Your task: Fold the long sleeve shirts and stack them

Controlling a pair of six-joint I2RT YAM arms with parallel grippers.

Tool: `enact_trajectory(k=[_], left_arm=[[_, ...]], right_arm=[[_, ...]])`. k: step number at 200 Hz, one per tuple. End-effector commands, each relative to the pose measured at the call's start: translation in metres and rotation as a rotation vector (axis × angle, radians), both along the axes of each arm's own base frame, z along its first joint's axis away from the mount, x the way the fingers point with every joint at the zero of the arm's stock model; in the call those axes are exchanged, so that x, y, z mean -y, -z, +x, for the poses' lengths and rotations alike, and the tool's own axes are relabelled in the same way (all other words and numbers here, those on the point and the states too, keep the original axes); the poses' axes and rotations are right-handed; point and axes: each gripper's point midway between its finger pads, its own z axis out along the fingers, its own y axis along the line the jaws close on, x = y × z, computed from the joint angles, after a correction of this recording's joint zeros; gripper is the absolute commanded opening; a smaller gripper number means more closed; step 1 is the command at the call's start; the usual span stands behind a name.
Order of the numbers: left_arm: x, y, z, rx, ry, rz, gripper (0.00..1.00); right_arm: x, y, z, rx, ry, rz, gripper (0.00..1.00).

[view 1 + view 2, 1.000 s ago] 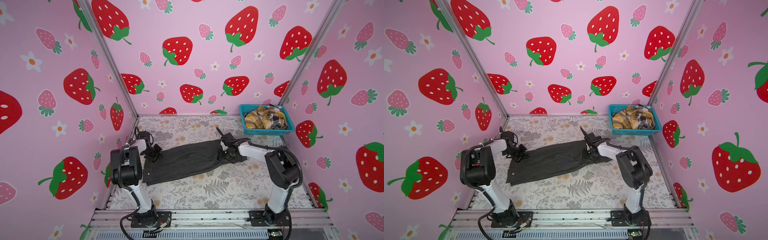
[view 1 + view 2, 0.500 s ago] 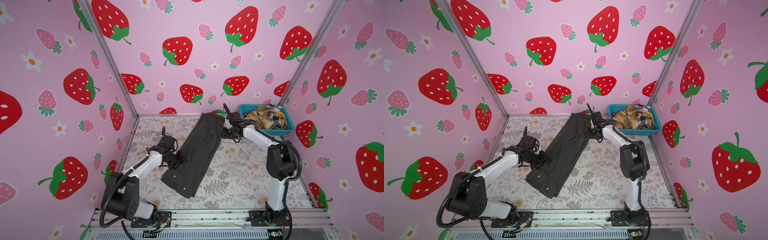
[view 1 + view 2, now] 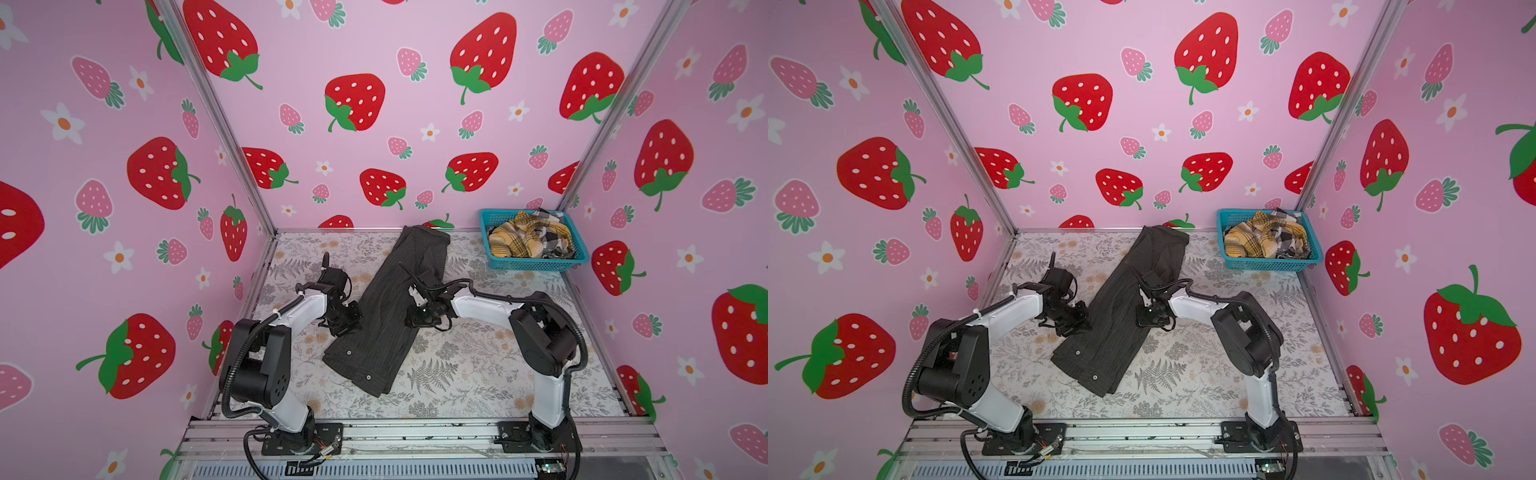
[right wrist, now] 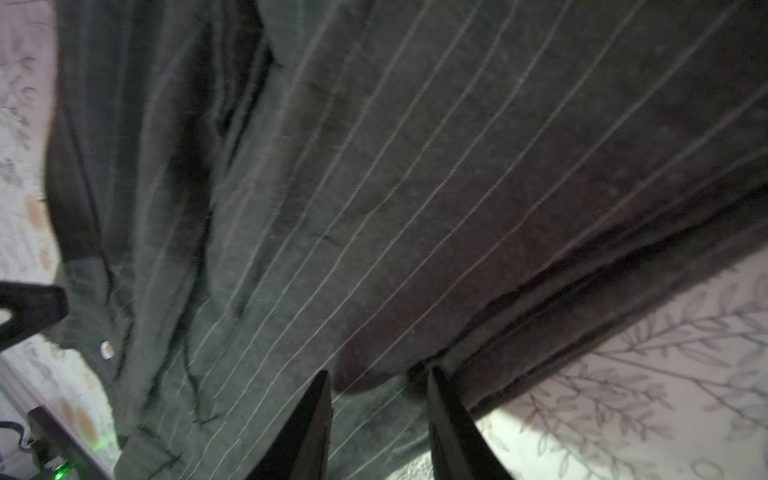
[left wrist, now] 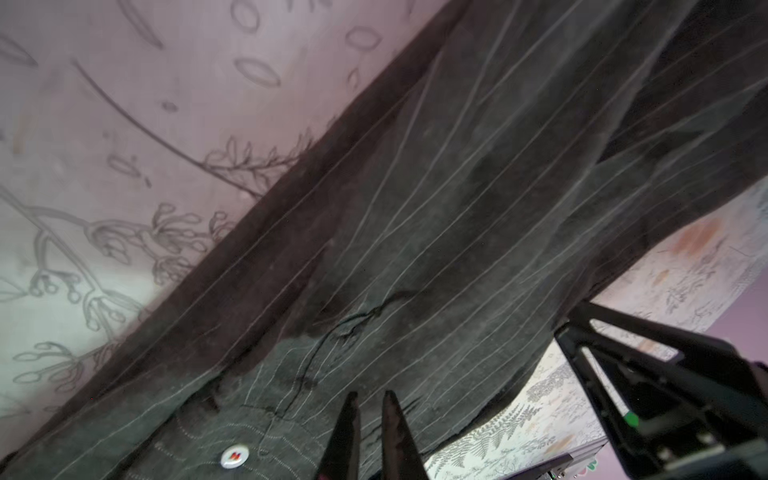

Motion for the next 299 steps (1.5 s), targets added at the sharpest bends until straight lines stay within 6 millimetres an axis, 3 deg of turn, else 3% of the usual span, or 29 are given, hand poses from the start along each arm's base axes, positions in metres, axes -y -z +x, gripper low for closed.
enact_trajectory(k=[1,17,35,50,68,99,113,136,191,244,261,299], left_arm=[[0.003,0.003,-0.006,-0.003,-0.012,-0.022,0.14],[-0.001,0.013,-0.013,-0.029,-0.012,-0.004,0.14],[-0.001,0.015,-0.017,-0.041,-0.008,-0.01,0.15],[-0.001,0.004,-0.014,-0.005,-0.013,-0.012,0.23],[-0.005,-0.017,-0.008,0.05,-0.025,0.006,0.31],[0.007,-0.04,-0.008,0.115,0.0,-0.032,0.39],[0.01,-0.032,-0.014,0.093,0.021,-0.032,0.39],[0.005,-0.01,-0.026,0.019,0.019,-0.011,0.32],[-0.009,-0.002,-0.03,0.012,-0.023,0.023,0.3],[-0.026,0.011,-0.04,-0.03,-0.069,0.033,0.28],[-0.036,0.011,-0.041,-0.025,-0.095,0.039,0.26],[-0.043,0.02,-0.047,-0.059,-0.102,0.037,0.21]], right_arm=[[0.008,0.007,0.02,0.003,0.065,-0.009,0.4],[0.013,-0.001,0.029,0.013,0.079,-0.005,0.38],[0.002,-0.04,0.04,0.094,0.082,0.05,0.41],[-0.01,-0.063,0.047,0.111,0.088,0.108,0.44],[-0.027,-0.072,0.057,0.105,0.092,0.155,0.47],[-0.055,-0.064,0.073,0.064,0.109,0.231,0.47],[-0.065,-0.056,0.075,0.036,0.107,0.256,0.46],[-0.078,-0.045,0.078,-0.001,0.111,0.294,0.44],[-0.088,-0.023,0.083,-0.042,0.122,0.314,0.41],[-0.089,-0.033,0.085,-0.035,0.133,0.328,0.39],[-0.088,-0.026,0.084,-0.046,0.139,0.319,0.39],[-0.096,-0.015,0.089,-0.056,0.129,0.338,0.27]])
